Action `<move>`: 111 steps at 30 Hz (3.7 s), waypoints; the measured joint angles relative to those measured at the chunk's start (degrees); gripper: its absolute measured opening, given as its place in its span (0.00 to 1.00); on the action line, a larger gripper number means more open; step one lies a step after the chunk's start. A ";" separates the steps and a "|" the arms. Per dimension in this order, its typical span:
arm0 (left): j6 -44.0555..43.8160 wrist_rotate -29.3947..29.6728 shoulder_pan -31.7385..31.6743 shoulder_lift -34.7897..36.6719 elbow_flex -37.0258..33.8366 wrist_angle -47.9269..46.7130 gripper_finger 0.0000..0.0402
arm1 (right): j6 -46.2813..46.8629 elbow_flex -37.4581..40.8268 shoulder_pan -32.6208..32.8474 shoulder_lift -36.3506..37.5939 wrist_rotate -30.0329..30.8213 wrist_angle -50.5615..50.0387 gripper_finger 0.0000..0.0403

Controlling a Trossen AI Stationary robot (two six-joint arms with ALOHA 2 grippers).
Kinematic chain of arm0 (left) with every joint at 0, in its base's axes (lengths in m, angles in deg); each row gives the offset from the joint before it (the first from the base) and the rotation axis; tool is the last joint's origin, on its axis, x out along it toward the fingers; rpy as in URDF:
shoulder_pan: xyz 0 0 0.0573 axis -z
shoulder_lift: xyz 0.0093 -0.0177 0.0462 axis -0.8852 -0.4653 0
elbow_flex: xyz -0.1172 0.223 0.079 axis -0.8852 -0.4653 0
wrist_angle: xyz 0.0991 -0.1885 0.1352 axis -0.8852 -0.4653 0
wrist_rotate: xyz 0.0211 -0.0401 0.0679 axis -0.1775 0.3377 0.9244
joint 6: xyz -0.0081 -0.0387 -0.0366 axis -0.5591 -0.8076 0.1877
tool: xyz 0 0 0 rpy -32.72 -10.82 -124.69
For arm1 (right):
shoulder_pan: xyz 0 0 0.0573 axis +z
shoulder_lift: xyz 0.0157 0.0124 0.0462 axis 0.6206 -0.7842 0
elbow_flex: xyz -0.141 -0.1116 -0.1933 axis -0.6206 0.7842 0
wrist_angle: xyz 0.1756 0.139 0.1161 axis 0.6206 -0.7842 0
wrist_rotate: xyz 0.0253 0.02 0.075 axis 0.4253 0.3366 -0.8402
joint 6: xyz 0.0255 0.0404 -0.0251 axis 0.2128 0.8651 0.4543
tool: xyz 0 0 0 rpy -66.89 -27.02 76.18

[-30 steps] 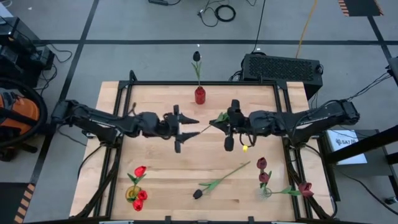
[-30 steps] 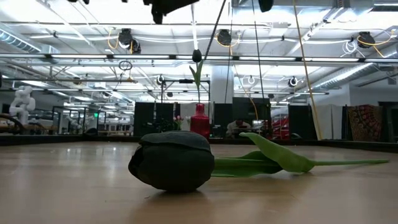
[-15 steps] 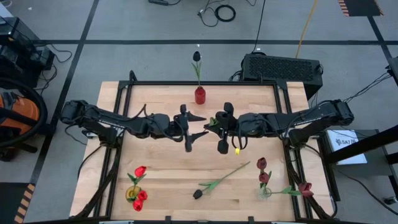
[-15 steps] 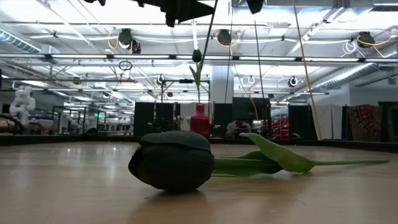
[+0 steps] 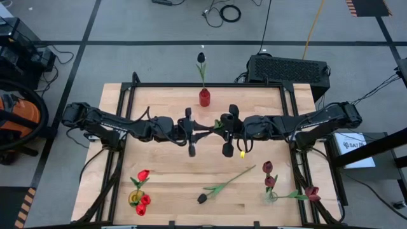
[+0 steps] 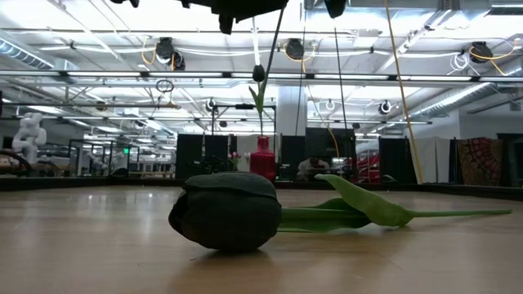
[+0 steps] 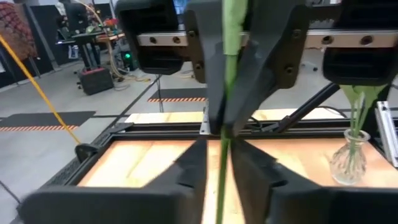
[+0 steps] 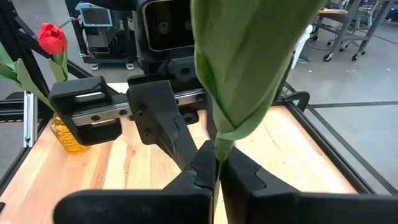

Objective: Sort flowers into vase by color
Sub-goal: Put the top black flower into the red vase

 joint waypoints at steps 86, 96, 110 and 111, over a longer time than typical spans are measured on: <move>-1.53 -2.16 -0.39 -0.35 -0.04 6.76 0.33 | -0.02 0.04 -1.18 0.40 -1.58 -7.97 0.00; -1.49 -3.92 -0.67 -1.64 -0.07 7.44 0.33 | -0.07 0.04 -1.90 -0.52 -1.60 -7.59 0.00; -1.88 -4.97 -2.04 -5.62 -0.07 12.13 0.33 | -0.08 0.11 -1.88 -0.52 -1.51 -8.38 0.00; -1.88 -5.01 -2.19 -5.62 -0.07 12.20 0.33 | -0.06 0.11 -1.88 -0.52 -1.43 -8.38 0.00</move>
